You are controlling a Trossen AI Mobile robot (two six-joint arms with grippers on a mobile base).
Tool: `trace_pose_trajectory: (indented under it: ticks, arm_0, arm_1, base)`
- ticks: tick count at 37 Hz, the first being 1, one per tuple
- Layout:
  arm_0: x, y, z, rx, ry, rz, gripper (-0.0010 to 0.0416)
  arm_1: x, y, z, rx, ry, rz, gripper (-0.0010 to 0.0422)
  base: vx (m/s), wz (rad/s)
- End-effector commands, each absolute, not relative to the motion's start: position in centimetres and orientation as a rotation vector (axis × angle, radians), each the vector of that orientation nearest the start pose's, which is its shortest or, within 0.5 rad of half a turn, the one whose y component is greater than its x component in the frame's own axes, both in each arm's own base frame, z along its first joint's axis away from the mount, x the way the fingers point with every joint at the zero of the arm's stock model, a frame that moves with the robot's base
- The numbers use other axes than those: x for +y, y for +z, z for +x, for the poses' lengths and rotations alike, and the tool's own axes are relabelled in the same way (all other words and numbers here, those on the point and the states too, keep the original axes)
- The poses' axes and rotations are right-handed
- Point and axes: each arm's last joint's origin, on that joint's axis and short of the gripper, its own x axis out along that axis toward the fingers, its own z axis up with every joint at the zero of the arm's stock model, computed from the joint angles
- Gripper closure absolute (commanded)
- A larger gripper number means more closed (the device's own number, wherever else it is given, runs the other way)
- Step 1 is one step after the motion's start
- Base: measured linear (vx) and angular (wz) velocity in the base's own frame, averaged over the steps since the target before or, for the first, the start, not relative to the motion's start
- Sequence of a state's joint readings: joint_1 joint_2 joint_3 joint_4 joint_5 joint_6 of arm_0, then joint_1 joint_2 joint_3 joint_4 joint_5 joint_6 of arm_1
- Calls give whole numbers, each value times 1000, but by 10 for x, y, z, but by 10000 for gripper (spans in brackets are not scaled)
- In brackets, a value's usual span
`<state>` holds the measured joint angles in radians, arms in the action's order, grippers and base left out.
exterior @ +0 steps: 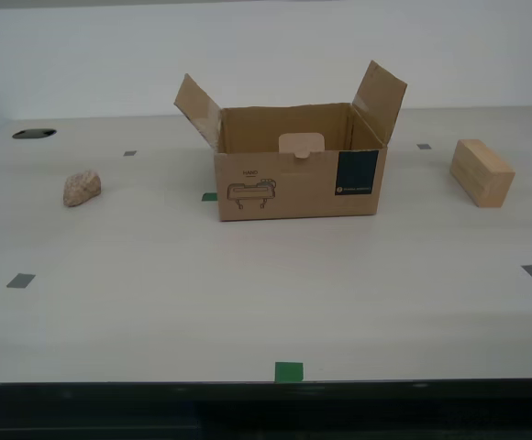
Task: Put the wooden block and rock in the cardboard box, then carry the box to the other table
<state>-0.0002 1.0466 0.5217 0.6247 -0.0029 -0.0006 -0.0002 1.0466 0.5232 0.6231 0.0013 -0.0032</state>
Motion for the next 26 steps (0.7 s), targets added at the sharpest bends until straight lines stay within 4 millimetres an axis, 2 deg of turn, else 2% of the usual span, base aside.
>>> trace_pose_trajectory:
  ticks: [1, 26]
  arm_0:
    - [0, 272, 226, -104, 3, 0, 406]
    - [0, 272, 226, -102, 3, 0, 406]
  arm_1:
    - [0, 271, 226, -98, 0, -1, 412]
    - [0, 271, 226, -93, 0, -3, 412]
  base:
    - [0, 0]
    - [0, 0]
